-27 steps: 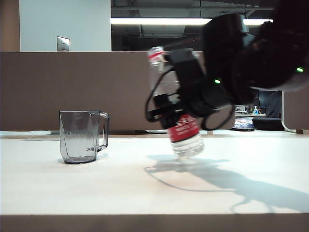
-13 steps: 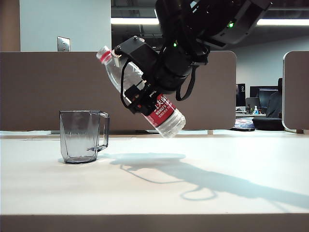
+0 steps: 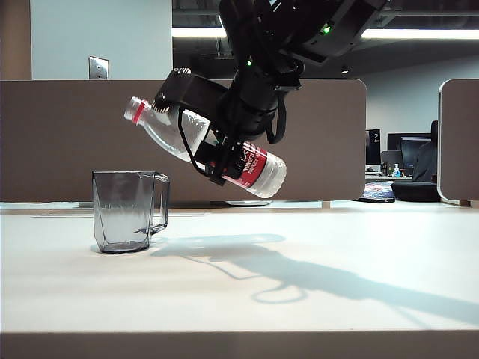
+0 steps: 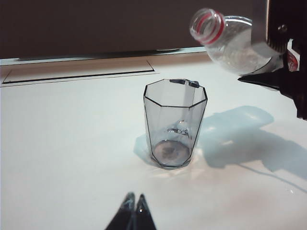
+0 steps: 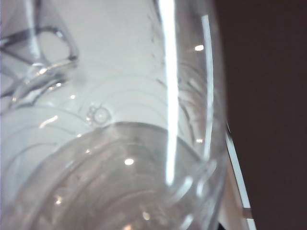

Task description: Pick up the mineral water bottle on the table and pour water into the mug until it's half full.

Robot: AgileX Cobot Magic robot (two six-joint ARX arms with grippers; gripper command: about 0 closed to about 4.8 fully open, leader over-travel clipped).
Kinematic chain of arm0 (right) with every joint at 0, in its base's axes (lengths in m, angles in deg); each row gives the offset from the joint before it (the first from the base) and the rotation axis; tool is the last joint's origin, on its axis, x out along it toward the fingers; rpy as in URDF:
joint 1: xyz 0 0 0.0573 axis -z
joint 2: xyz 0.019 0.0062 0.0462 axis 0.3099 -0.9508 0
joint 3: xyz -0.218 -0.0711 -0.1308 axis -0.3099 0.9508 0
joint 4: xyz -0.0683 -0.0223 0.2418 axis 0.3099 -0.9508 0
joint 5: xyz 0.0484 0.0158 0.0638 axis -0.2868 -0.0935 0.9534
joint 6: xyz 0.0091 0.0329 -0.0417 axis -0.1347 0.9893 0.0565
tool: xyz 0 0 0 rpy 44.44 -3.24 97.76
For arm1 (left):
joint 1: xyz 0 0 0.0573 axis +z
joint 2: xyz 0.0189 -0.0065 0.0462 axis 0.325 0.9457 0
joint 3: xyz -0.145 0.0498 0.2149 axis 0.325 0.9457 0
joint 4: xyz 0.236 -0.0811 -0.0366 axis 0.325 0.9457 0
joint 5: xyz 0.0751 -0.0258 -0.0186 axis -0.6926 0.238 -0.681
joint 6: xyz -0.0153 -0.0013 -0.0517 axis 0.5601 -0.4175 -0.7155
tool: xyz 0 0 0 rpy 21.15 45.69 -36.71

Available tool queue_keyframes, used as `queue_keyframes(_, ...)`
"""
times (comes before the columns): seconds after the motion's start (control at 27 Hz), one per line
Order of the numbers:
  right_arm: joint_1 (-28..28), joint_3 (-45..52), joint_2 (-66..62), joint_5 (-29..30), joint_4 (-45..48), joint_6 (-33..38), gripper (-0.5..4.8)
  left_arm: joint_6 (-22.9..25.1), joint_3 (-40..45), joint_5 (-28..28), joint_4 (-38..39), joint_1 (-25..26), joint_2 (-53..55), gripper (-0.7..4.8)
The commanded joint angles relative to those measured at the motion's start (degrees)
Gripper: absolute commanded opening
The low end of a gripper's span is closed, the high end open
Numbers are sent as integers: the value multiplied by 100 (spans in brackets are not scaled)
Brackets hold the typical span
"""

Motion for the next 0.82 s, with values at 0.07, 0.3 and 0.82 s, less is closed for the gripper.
queue_keyframes(0.07, -31, -68, 26, -50, 249, -651, 287, 0, -17, 24, -77, 4, 4, -5)
queue_keyframes(0.3, -17, -70, 17, -208, 260, -898, 269, 0, -17, 24, -74, 4, 4, -5)
queue_keyframes(0.82, -17, -680, -479, -800, 245, -1709, 269, 0, -17, 24, -74, 2, 4, -5)
